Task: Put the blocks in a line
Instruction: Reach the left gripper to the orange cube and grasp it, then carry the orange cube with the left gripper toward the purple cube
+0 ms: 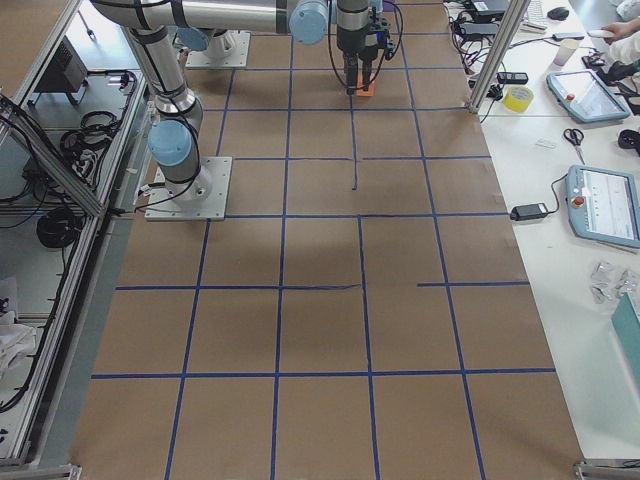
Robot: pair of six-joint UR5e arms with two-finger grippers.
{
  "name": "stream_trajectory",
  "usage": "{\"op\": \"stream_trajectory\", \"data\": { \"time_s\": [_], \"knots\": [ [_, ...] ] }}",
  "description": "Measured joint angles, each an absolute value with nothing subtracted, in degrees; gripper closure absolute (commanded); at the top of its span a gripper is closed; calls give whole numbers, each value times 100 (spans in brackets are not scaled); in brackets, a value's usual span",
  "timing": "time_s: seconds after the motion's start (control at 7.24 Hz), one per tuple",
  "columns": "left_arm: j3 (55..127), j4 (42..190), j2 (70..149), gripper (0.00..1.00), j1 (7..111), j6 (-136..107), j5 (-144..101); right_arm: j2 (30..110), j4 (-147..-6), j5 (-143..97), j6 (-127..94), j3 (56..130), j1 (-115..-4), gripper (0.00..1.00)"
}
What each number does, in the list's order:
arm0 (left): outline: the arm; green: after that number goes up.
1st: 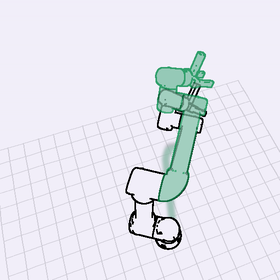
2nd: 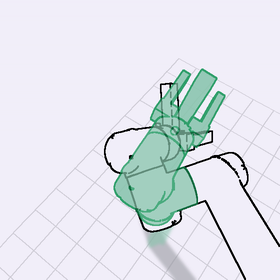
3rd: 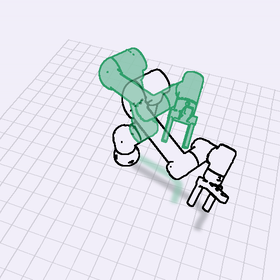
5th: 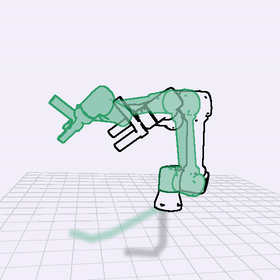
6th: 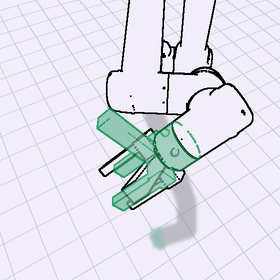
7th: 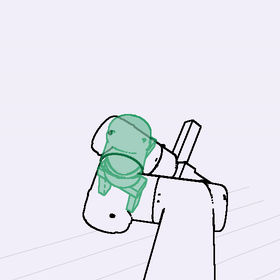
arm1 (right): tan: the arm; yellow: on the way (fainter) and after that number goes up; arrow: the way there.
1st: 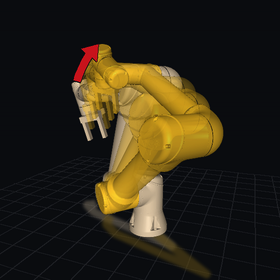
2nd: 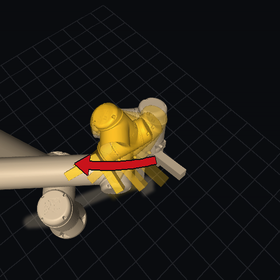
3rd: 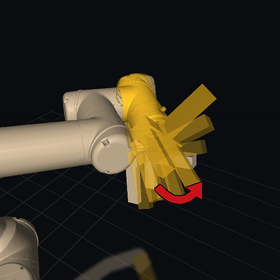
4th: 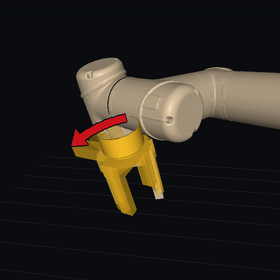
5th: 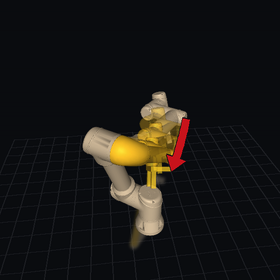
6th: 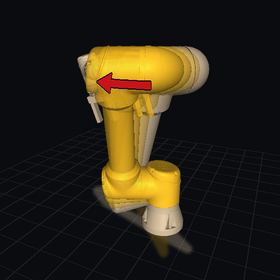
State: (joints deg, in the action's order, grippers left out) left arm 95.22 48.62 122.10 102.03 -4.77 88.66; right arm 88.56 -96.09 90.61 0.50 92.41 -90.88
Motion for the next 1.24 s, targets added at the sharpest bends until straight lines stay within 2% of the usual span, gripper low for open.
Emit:
{"op": "stream_trajectory", "data": {
  "time_s": [0.14,0.41,0.83,1.24],
  "knots": [
    [9520,4826,12231,46,10209,-467,8877,8870,-9614,9061,34,9243,-9088,0],
    [9524,4729,12247,70,10213,-434,8898,8882,-9630,9067,26,9245,-9088,0],
    [9486,4471,12138,70,10107,-456,8947,8886,-9647,9245,36,9246,-9088,0],
    [9438,4086,12070,70,9182,-313,8940,8886,-9664,9305,13,9252,-9088,0]
  ]
}}
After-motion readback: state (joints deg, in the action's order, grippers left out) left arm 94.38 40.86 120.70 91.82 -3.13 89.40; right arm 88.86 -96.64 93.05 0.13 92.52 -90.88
